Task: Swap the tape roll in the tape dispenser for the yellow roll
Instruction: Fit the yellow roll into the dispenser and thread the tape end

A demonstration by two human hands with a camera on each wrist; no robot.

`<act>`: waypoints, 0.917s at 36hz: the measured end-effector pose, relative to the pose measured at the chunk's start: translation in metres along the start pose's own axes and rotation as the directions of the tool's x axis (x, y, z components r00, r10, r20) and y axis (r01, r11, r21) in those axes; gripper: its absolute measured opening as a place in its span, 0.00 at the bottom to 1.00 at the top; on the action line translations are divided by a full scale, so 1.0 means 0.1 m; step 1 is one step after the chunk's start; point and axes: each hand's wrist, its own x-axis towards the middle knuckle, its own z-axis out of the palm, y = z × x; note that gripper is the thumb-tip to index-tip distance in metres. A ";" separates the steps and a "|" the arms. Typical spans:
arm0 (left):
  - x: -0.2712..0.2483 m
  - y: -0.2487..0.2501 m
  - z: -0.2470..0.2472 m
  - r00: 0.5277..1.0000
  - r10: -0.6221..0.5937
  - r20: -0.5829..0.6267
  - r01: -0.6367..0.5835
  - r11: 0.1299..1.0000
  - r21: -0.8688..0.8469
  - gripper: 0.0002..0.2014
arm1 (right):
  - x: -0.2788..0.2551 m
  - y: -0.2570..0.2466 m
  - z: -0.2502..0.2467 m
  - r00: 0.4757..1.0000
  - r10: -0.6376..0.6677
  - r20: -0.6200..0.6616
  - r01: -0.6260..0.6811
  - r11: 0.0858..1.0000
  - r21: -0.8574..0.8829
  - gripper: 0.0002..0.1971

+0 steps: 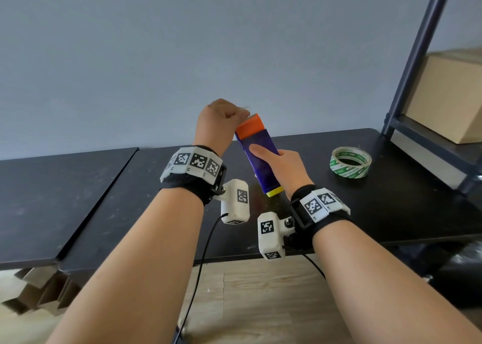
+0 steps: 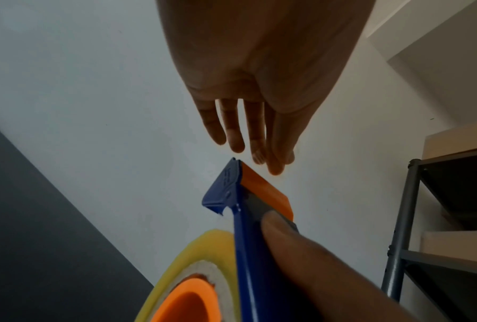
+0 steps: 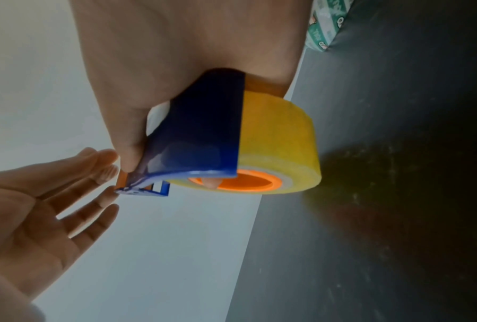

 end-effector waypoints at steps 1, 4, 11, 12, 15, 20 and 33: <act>0.00 -0.01 0.00 1.000 0.005 0.002 -0.005 1.000 0.001 0.12 | 0.00 0.00 0.00 1.000 -0.002 -0.005 0.002 1.000 0.001 0.31; -0.01 -0.05 0.01 1.000 0.014 0.004 -0.014 1.000 0.008 0.13 | 0.01 0.00 0.00 1.000 0.000 -0.012 0.000 1.000 0.013 0.33; -0.02 -0.13 -0.01 0.999 0.013 0.035 -0.013 1.000 0.006 0.16 | 0.00 -0.03 -0.01 1.000 0.026 -0.004 -0.026 0.999 0.041 0.23; -0.02 -0.15 -0.01 0.999 0.012 0.036 -0.012 1.000 0.000 0.16 | 0.00 -0.04 -0.01 0.999 0.034 -0.002 -0.034 0.999 0.042 0.23; -0.03 -0.18 -0.03 0.999 -0.009 0.046 0.010 1.000 -0.022 0.14 | 0.01 -0.05 -0.01 0.997 0.077 0.004 -0.077 0.995 0.055 0.25; -0.08 -0.11 0.02 0.995 0.014 0.103 -0.009 0.999 -0.054 0.13 | 0.13 -0.05 -0.13 0.982 0.181 -0.062 -0.165 0.965 0.204 0.35; 0.00 -0.20 0.04 0.989 -0.105 -0.101 0.107 0.994 0.012 0.12 | 0.11 -0.12 -0.12 0.996 0.088 0.005 -0.087 0.993 -0.085 0.31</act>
